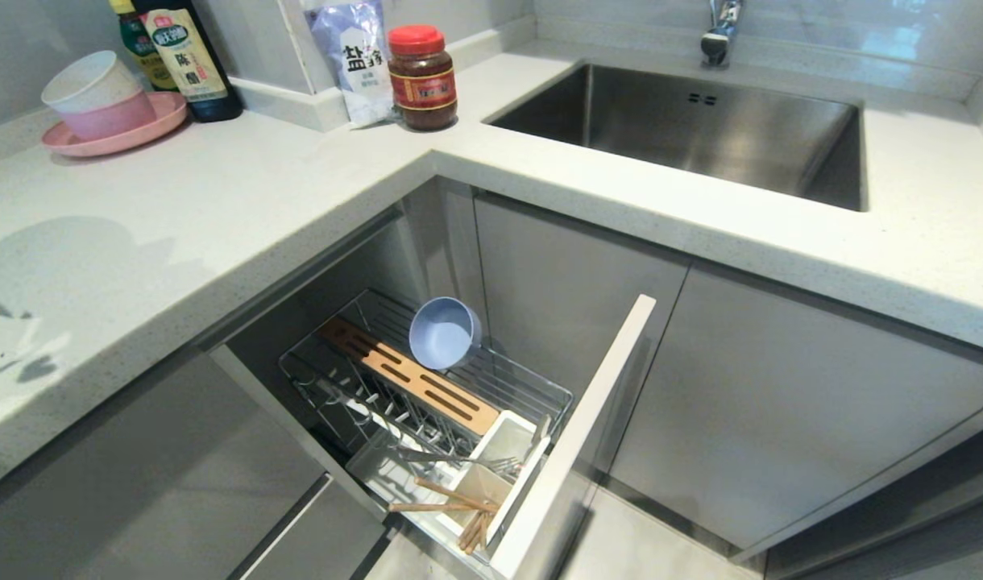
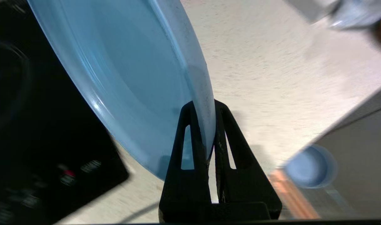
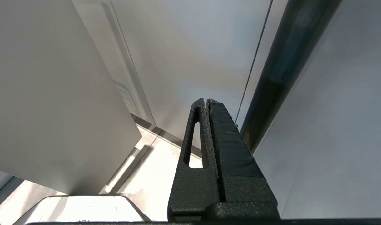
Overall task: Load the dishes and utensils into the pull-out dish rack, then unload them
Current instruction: Take the plate out of the cupboard
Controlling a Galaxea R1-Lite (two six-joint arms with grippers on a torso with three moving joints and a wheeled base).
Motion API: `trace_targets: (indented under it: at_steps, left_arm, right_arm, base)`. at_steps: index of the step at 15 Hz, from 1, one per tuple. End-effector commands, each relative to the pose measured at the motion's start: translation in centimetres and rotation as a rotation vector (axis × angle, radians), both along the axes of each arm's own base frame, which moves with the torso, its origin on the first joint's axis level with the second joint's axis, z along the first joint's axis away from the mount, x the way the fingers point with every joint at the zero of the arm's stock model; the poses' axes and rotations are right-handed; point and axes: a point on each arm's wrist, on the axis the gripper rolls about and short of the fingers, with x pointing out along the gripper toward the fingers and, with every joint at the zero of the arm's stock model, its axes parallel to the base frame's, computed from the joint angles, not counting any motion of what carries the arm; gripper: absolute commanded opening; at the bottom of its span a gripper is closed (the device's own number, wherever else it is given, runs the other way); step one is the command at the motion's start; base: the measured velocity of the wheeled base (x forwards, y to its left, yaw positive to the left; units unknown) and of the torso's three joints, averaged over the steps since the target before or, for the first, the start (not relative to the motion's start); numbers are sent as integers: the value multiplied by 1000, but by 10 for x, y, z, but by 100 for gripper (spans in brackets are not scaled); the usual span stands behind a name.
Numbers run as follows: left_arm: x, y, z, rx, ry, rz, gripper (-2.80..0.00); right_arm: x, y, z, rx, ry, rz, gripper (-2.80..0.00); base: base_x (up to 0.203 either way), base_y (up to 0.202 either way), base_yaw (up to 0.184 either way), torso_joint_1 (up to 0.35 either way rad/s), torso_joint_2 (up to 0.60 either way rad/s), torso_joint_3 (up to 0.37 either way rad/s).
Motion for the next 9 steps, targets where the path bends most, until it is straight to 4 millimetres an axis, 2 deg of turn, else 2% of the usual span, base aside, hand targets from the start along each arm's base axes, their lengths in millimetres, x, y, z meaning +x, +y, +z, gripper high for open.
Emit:
trace_targets:
  at_steps: [1, 5, 9]
  left_arm:
    - [28, 0, -4, 126, 106, 19, -280]
    - [42, 0, -4, 245, 232, 27, -280]
    - [59, 1, -15, 375, 425, 18, -280]
  right_arm:
    - [0, 0, 0, 0, -3, 0, -280]
    - [0, 0, 0, 0, -3, 0, -280]
    - [0, 0, 0, 0, -3, 0, -280]
  base:
    - [0, 0, 0, 0, 0, 0]
    - [0, 0, 0, 0, 0, 0]
    - [0, 0, 0, 0, 0, 0]
